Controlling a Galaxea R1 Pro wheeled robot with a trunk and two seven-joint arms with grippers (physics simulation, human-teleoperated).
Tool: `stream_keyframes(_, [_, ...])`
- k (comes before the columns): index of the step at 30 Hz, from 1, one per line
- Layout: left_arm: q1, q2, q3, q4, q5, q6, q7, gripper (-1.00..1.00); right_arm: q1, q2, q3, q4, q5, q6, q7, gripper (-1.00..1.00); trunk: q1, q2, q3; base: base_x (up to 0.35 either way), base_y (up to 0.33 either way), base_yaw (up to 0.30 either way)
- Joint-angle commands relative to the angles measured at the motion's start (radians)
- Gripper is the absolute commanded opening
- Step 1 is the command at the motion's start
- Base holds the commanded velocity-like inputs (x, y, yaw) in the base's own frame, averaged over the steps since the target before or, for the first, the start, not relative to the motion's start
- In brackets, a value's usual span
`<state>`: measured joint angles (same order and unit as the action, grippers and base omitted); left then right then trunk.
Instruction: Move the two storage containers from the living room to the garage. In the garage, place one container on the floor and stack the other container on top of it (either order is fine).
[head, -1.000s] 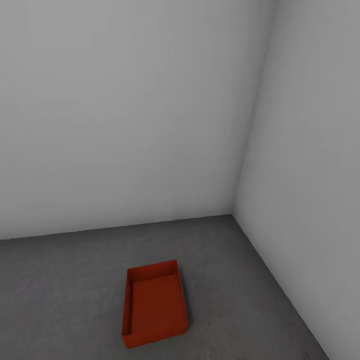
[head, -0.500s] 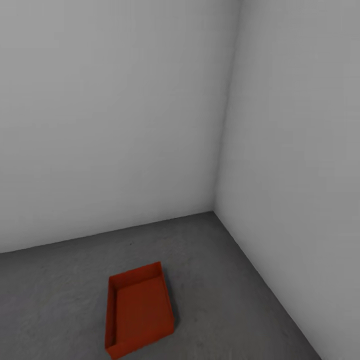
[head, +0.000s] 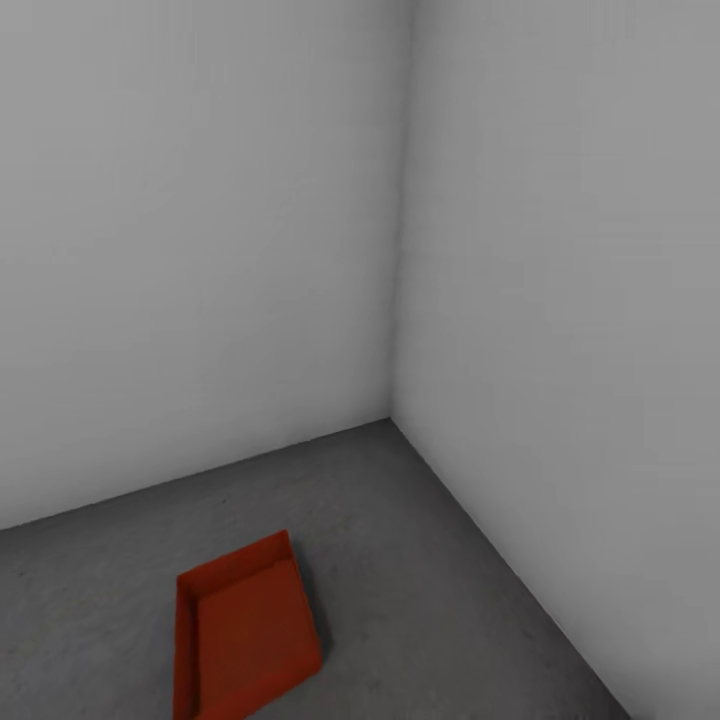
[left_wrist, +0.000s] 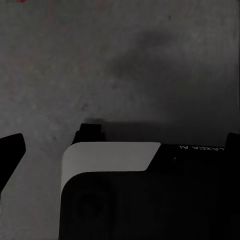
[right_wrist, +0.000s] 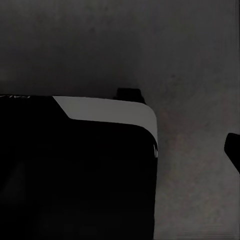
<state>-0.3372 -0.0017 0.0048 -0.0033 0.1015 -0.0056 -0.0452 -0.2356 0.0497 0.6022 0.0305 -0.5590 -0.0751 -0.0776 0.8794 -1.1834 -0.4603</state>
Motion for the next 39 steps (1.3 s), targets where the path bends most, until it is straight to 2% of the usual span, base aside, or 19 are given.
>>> stream_keyframes(1, [0.0,0.0,0.0,0.0,0.01,-0.001,-0.004,1.0,-0.001,0.001,0.008,0.003,-0.008,-0.005,-0.001,1.0,0.0,-0.001,-0.001,0.0,0.0,-0.28])
stream_keyframes(33, [0.0,0.0,0.0,-0.001,0.012,-0.001,-0.002,1.0,-0.001,0.001,0.008,0.003,-0.01,-0.005,-0.001,1.0,0.0,-0.001,-0.001,0.0,0.0,-0.28])
stream_keyframes(39, [0.0,0.0,0.0,-0.001,0.011,-0.001,-0.002,1.0,-0.002,0.002,0.008,0.003,-0.01,-0.005,-0.002,1.0,0.0,-0.001,0.004,0.0,0.0,-0.07])
